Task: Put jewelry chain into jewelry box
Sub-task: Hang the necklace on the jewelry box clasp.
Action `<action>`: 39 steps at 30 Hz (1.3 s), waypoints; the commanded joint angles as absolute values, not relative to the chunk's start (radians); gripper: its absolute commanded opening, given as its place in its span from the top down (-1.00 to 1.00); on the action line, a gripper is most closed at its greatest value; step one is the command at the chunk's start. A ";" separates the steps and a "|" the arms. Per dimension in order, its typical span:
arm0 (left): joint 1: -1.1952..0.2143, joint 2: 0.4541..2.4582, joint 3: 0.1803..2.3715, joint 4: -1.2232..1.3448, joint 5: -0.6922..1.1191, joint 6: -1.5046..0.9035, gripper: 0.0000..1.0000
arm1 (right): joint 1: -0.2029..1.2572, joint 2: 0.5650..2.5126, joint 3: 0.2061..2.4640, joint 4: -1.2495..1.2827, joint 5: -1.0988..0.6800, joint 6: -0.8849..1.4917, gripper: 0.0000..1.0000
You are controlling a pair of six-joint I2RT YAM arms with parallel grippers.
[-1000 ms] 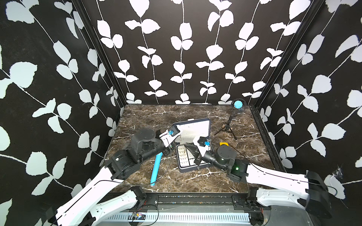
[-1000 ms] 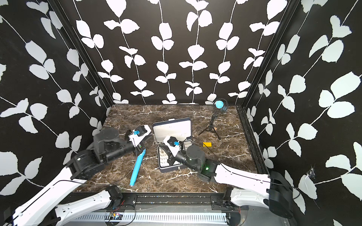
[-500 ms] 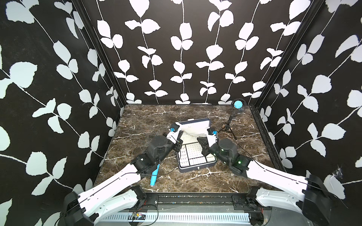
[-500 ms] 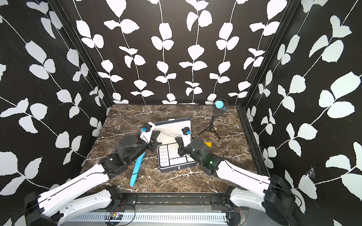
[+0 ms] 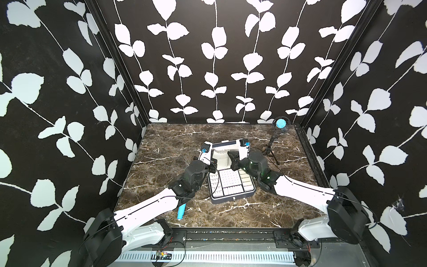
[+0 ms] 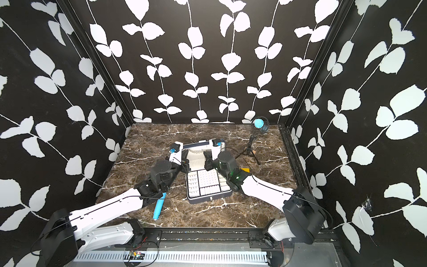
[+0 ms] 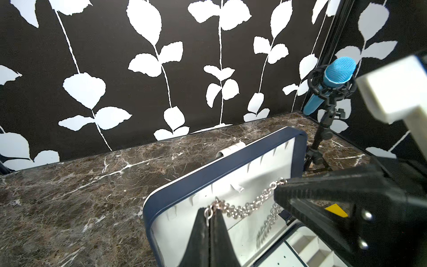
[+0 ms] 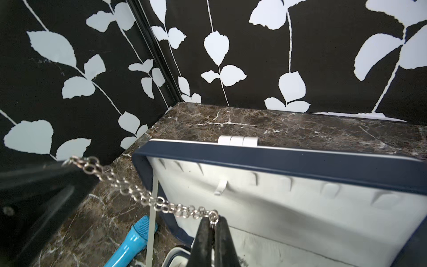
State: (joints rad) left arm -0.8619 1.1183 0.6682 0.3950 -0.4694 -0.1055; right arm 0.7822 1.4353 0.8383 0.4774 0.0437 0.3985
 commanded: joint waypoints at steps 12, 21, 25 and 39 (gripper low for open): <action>-0.857 1.202 0.743 0.458 -0.541 -0.088 1.00 | 0.715 1.565 0.916 0.626 -0.033 0.504 1.00; -0.852 1.234 0.750 0.457 -0.563 -0.099 1.00 | 0.716 1.592 0.913 0.657 -0.054 0.552 1.00; -0.848 1.232 0.742 0.451 -0.576 -0.106 1.00 | 0.716 1.622 0.910 0.666 -0.060 0.574 1.00; -0.837 1.247 0.736 0.407 -0.575 -0.128 1.00 | 0.716 1.614 0.865 0.666 -0.035 0.610 1.00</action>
State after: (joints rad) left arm -0.8413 1.2472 0.7269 0.4118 -0.5694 -0.1165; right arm 0.7177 1.6241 0.8806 0.6258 -0.0555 0.5995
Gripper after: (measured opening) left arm 0.049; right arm 0.049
